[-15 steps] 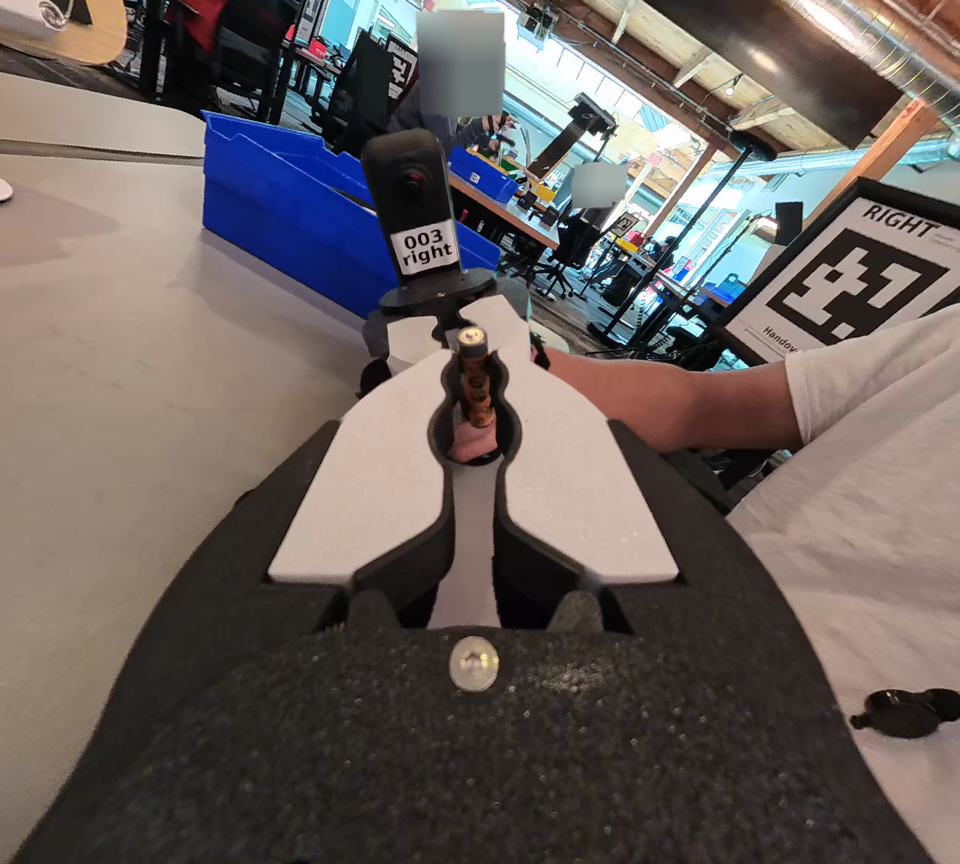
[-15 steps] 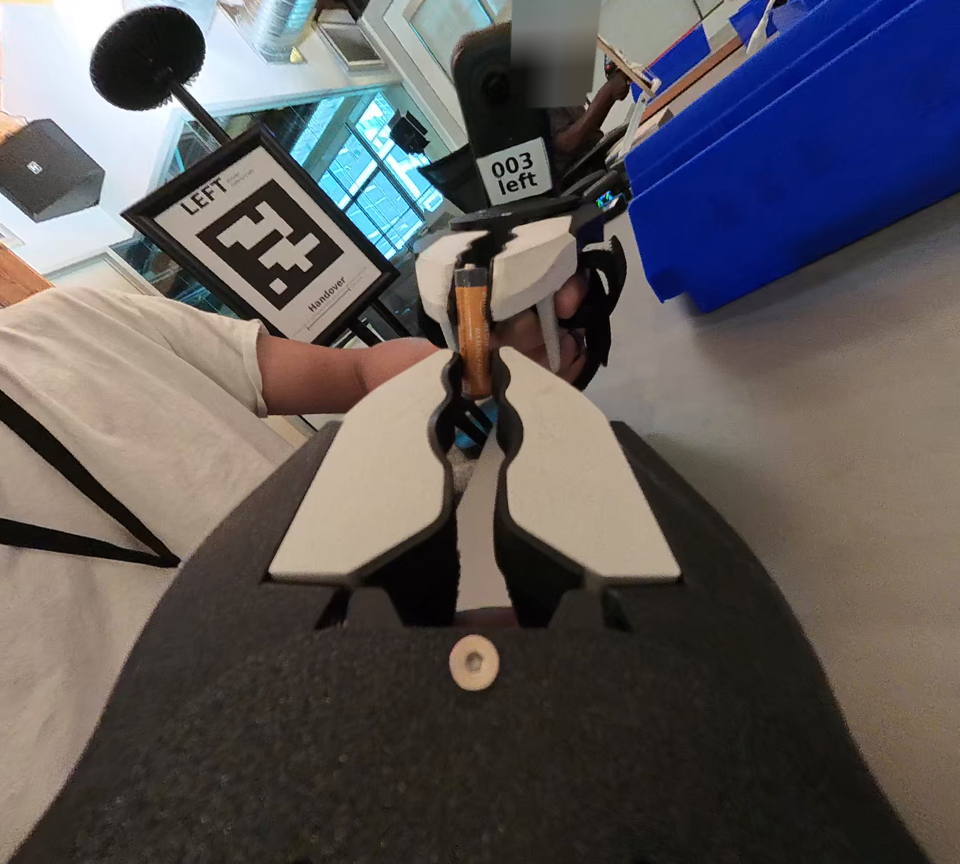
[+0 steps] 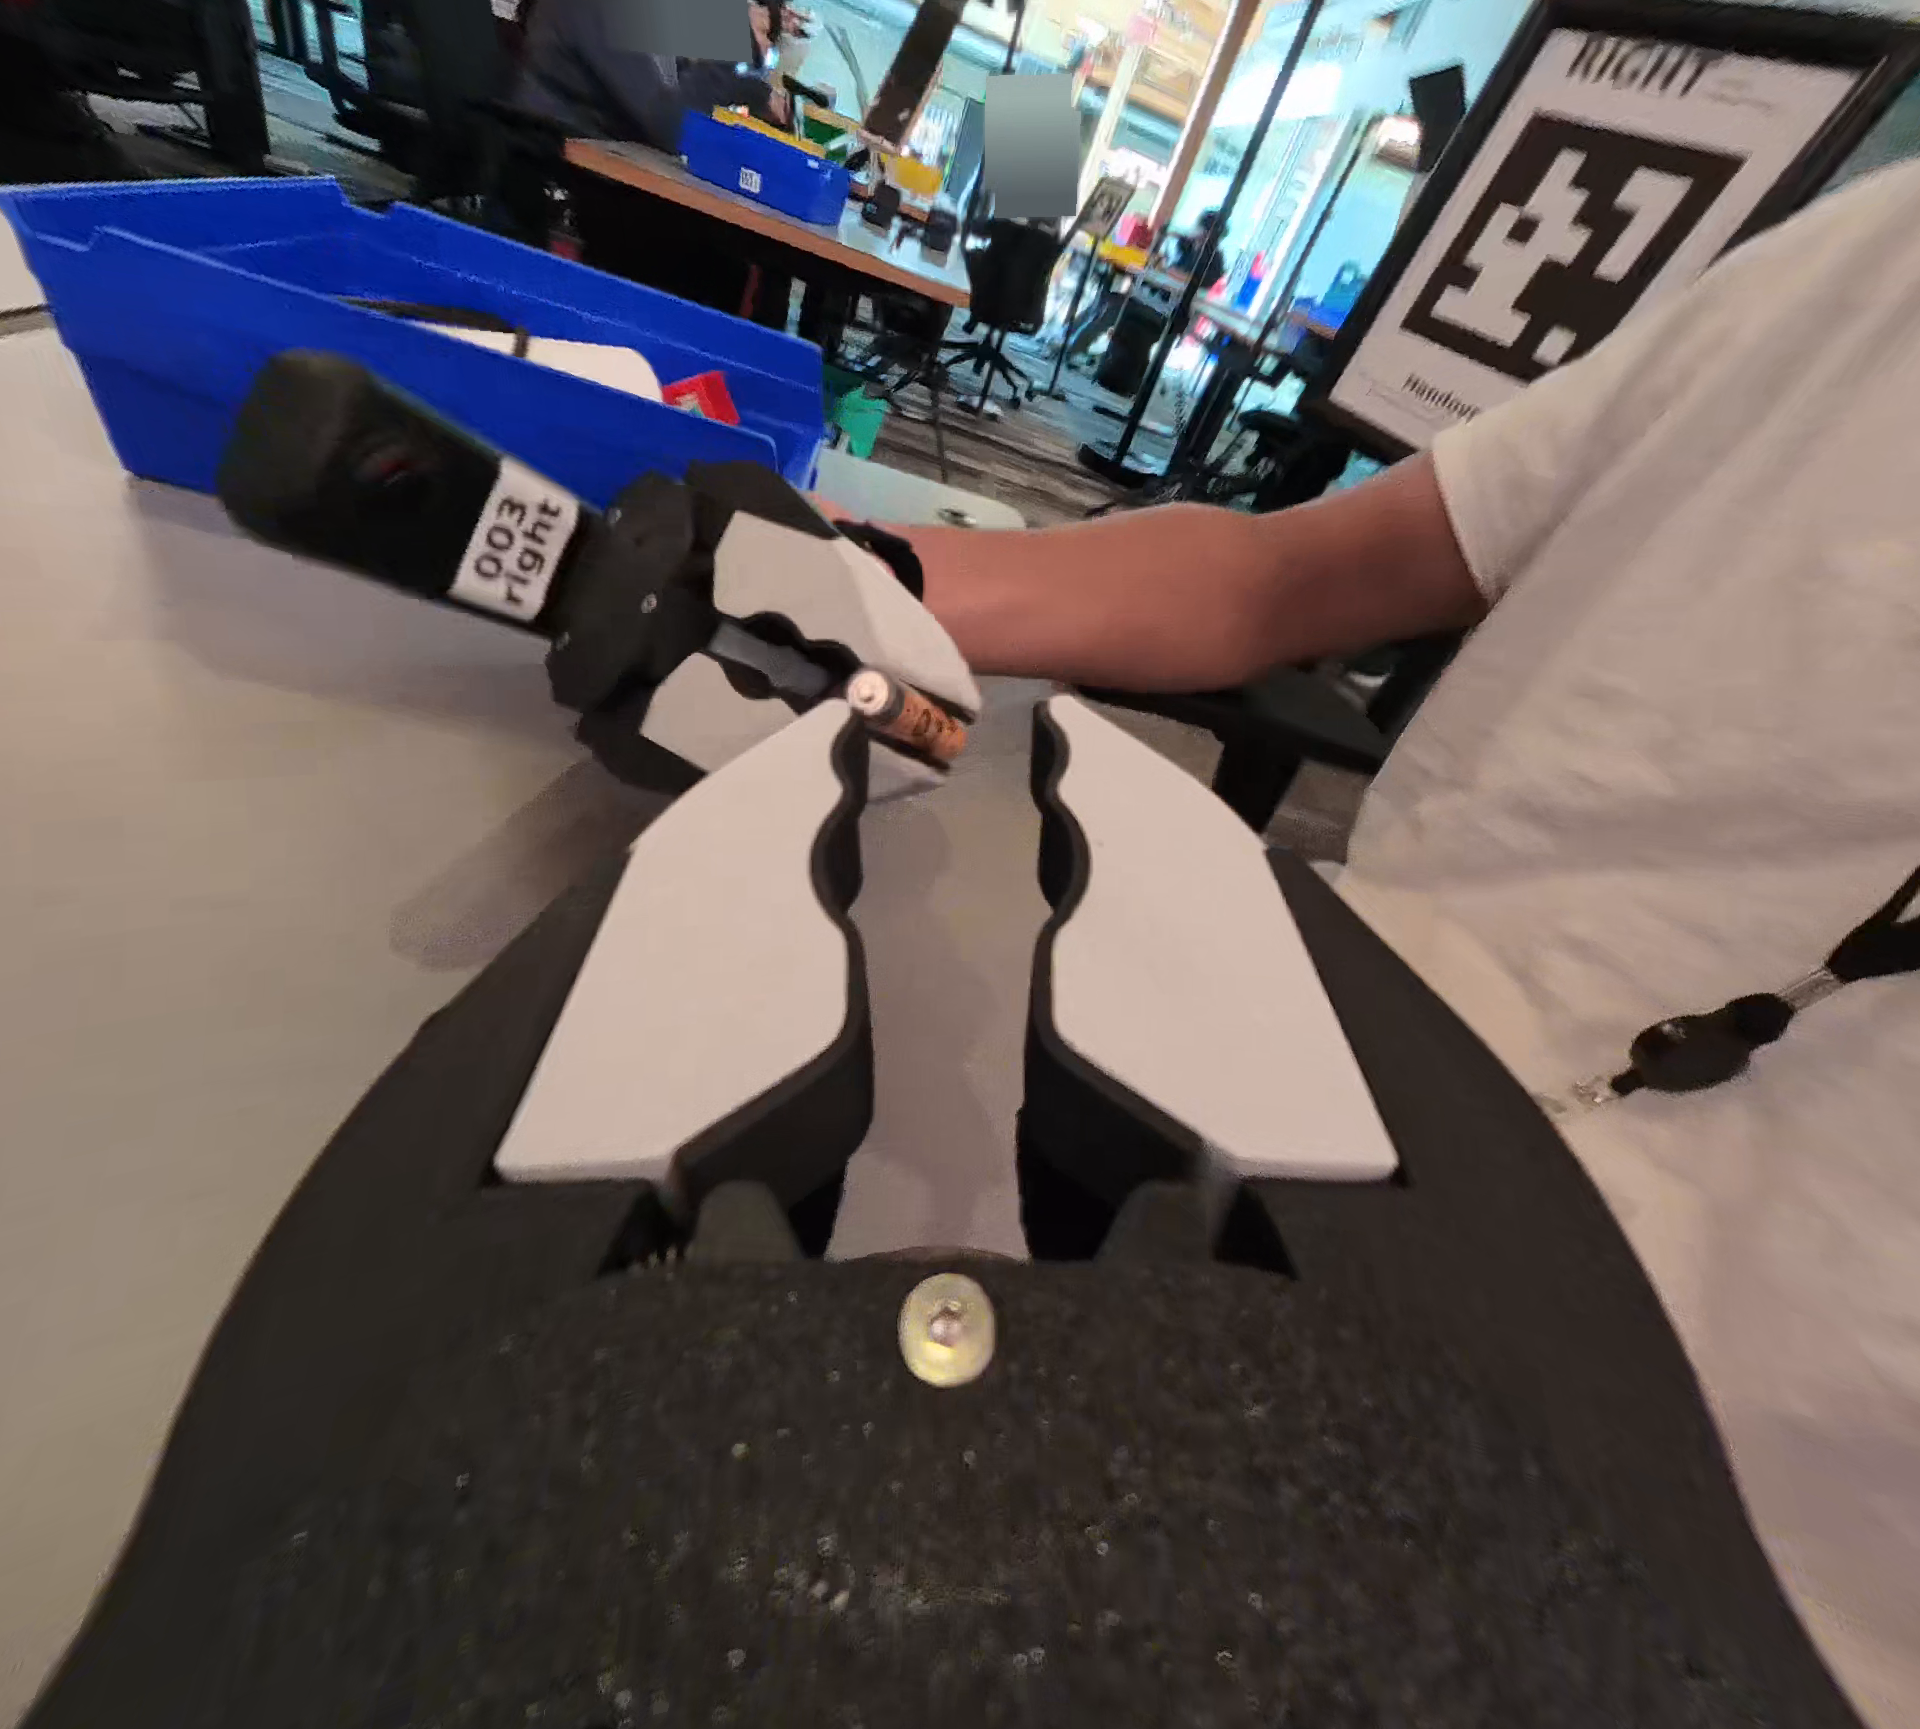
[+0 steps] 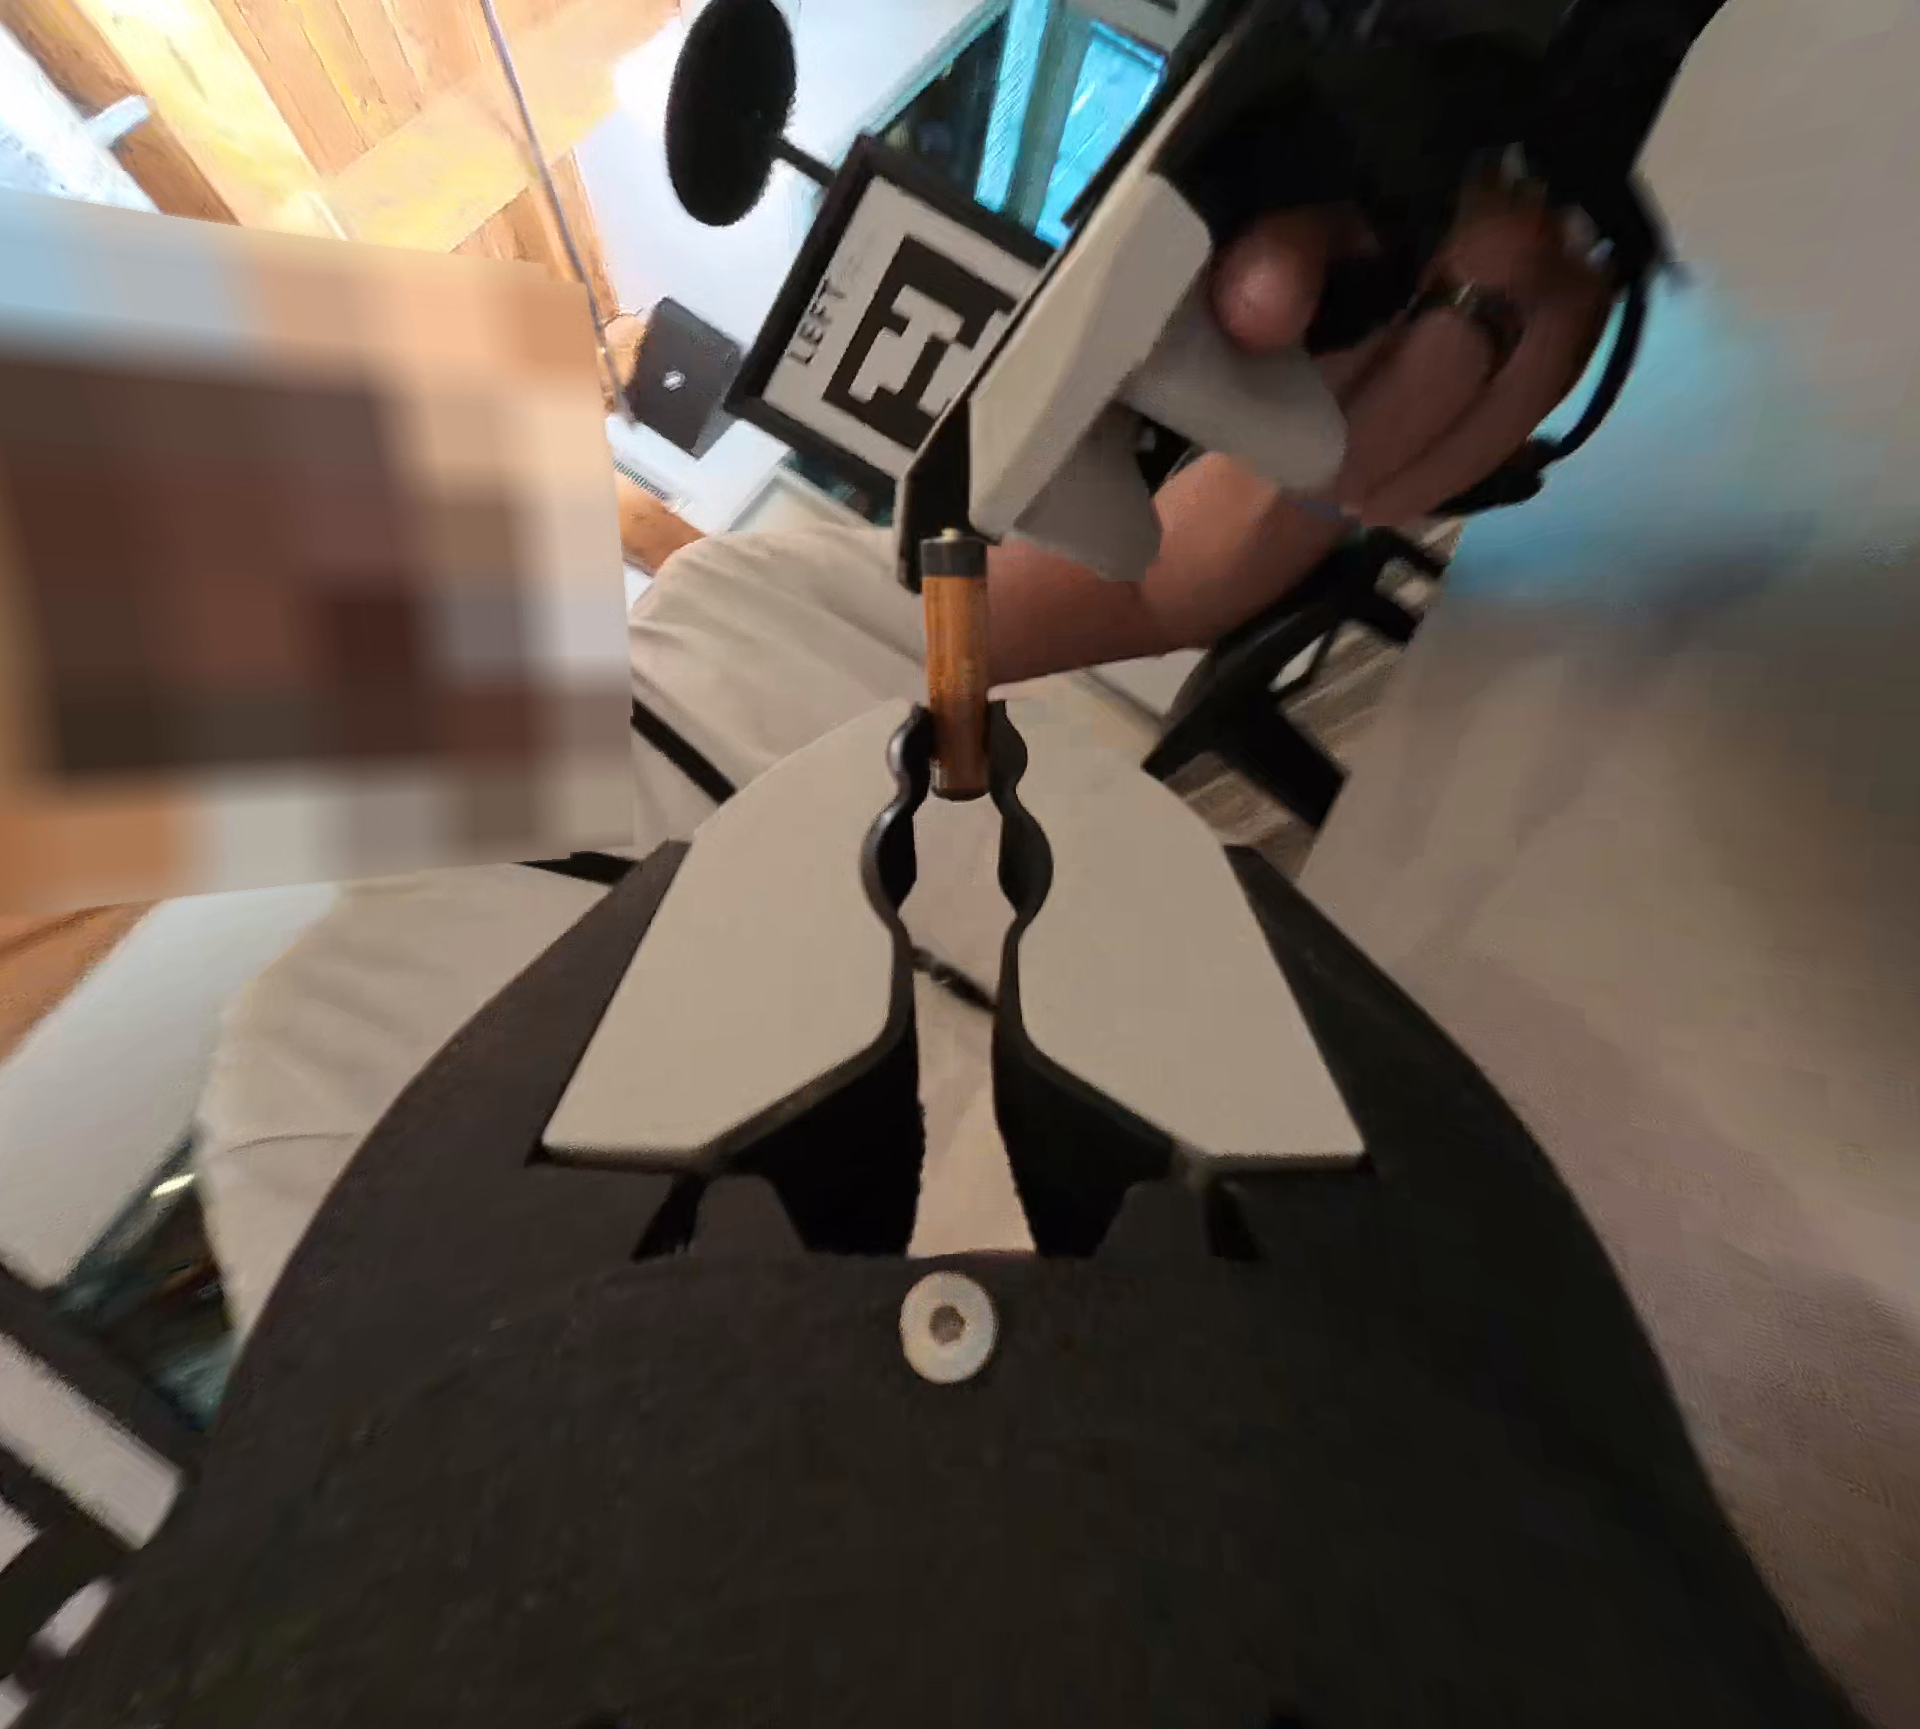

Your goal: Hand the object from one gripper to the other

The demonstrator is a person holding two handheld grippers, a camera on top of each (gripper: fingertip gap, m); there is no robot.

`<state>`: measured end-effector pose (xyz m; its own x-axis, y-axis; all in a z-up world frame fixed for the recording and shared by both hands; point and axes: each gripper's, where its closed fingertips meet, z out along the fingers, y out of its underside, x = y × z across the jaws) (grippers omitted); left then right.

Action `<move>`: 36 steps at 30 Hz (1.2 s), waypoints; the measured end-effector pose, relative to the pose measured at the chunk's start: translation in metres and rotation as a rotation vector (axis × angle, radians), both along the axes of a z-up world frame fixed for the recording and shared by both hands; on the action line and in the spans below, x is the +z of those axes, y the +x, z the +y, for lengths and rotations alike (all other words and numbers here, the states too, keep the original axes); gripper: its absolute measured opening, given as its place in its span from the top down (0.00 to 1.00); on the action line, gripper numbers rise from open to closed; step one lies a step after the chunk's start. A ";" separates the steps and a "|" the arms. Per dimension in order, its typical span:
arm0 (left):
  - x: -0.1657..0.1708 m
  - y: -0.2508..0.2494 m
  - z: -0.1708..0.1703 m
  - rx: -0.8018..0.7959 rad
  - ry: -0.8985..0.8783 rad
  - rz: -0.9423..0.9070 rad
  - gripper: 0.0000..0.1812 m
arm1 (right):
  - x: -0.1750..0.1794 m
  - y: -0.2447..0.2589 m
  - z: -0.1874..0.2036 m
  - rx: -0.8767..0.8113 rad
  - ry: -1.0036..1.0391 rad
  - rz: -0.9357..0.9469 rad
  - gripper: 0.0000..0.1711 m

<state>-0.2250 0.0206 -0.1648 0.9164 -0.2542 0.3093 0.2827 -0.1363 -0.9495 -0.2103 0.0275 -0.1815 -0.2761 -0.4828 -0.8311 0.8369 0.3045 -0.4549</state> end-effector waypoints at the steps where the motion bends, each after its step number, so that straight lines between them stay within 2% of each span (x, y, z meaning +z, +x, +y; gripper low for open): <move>1: 0.000 0.003 0.001 0.000 -0.001 0.034 0.84 | 0.002 0.006 0.000 0.050 -0.015 -0.026 0.94; 8: -0.007 0.021 0.006 -0.061 -0.055 0.111 0.84 | 0.001 0.036 0.000 0.204 0.009 0.030 0.94; 15: -0.019 0.040 0.008 -0.183 -0.120 0.070 0.84 | -0.006 0.046 -0.003 0.253 0.052 0.046 0.94; 17: -0.021 0.042 0.010 -0.189 -0.125 0.076 0.86 | -0.010 0.046 -0.005 0.252 0.074 0.041 0.94; 18: -0.022 0.044 0.009 -0.199 -0.125 0.084 0.93 | -0.011 0.045 -0.006 0.251 0.078 0.039 0.94; 21: -0.022 0.041 0.008 -0.186 -0.146 0.100 0.94 | -0.013 0.038 -0.006 0.214 0.083 0.034 0.94; 23: -0.019 0.028 0.009 -0.112 -0.136 0.109 0.94 | -0.010 0.023 -0.006 0.120 0.062 0.058 0.94; 25: -0.014 0.009 0.008 -0.021 -0.124 0.087 0.94 | -0.006 -0.002 -0.006 -0.042 0.043 0.118 0.92; 28: -0.006 -0.034 0.001 0.173 -0.085 -0.039 0.94 | -0.001 -0.046 -0.004 -0.373 0.042 0.243 0.86; 30: -0.004 -0.066 -0.008 0.337 -0.038 -0.156 0.94 | 0.002 -0.080 -0.002 -0.664 0.074 0.365 0.77; 32: -0.006 -0.088 -0.017 0.455 0.004 -0.280 0.94 | 0.004 -0.094 -0.001 -0.900 0.094 0.568 0.78; 34: -0.006 -0.093 -0.019 0.465 0.059 -0.391 0.94 | 0.006 -0.100 -0.001 -1.110 0.115 0.766 0.76; 36: -0.004 -0.089 -0.017 0.424 0.108 -0.449 0.94 | 0.010 -0.095 -0.007 -1.198 0.098 0.839 0.78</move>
<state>-0.3138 0.0036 -0.1687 0.7310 0.0517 0.6804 0.6657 0.1647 -0.7278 -0.3053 0.0204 -0.1719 -0.8711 0.4264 -0.2434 0.1123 -0.3097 -0.9442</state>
